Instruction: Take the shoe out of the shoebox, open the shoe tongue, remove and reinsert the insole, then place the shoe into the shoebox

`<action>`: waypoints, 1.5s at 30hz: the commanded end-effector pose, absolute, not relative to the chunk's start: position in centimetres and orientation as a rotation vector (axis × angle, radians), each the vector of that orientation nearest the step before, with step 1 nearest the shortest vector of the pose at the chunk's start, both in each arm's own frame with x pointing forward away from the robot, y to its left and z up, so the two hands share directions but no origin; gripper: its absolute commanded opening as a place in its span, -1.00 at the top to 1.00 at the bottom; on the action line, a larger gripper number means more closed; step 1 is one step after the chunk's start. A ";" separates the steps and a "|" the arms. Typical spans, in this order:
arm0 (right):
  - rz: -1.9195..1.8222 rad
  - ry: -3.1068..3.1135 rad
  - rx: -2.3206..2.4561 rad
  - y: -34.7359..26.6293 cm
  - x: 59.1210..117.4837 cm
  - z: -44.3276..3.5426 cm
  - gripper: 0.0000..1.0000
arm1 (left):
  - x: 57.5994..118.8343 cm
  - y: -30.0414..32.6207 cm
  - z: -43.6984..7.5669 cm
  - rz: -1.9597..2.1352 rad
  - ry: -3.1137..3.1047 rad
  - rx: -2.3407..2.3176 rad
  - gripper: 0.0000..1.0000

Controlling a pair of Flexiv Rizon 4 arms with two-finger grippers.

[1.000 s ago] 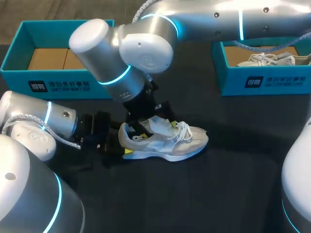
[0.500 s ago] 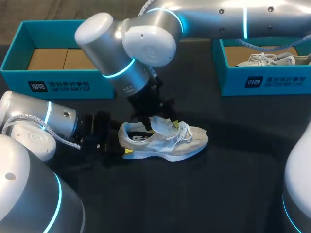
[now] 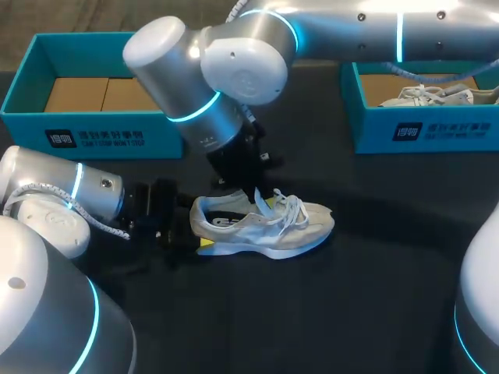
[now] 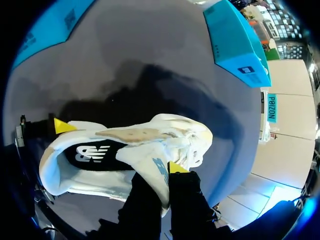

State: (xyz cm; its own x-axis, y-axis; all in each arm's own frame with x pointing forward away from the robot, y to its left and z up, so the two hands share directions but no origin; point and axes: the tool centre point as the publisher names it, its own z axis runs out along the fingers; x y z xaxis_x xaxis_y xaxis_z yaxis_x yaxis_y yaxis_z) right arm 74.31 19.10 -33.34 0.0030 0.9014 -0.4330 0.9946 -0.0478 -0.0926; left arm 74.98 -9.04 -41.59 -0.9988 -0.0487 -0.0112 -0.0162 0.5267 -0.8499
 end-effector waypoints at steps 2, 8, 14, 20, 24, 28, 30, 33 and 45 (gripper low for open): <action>-0.486 1.974 2.106 16.9 73.7 -33.2 1.00 | 75.0 -9.2 -41.8 -1.506 2.719 -0.058 1.00; -0.384 1.913 2.189 15.0 73.4 -33.1 1.00 | 75.0 -9.2 -41.8 -1.506 2.719 -0.058 1.00; -0.330 1.857 2.256 13.7 73.0 -33.2 1.00 | 75.0 -9.2 -41.8 -1.506 2.719 -0.058 1.00; -0.230 1.786 2.326 12.4 72.9 -33.3 1.00 | 75.0 -9.2 -41.8 -1.506 2.719 -0.058 1.00; -0.203 1.751 2.367 11.8 72.7 -33.7 1.00 | 75.0 -9.2 -41.8 -1.506 2.719 -0.058 1.00; -0.186 1.734 2.395 11.4 72.6 -34.4 1.00 | 75.0 -9.2 -41.8 -1.506 2.719 -0.058 1.00; -0.195 1.731 2.403 11.3 72.5 -34.7 1.00 | 75.0 -9.2 -41.8 -1.506 2.719 -0.058 1.00; -0.206 1.733 2.409 11.1 72.6 -35.3 1.00 | 75.0 -9.2 -41.8 -1.506 2.719 -0.058 1.00; -0.236 1.757 2.448 10.9 72.7 -37.2 0.39 | 75.0 -9.2 -41.8 -1.506 2.719 -0.058 1.00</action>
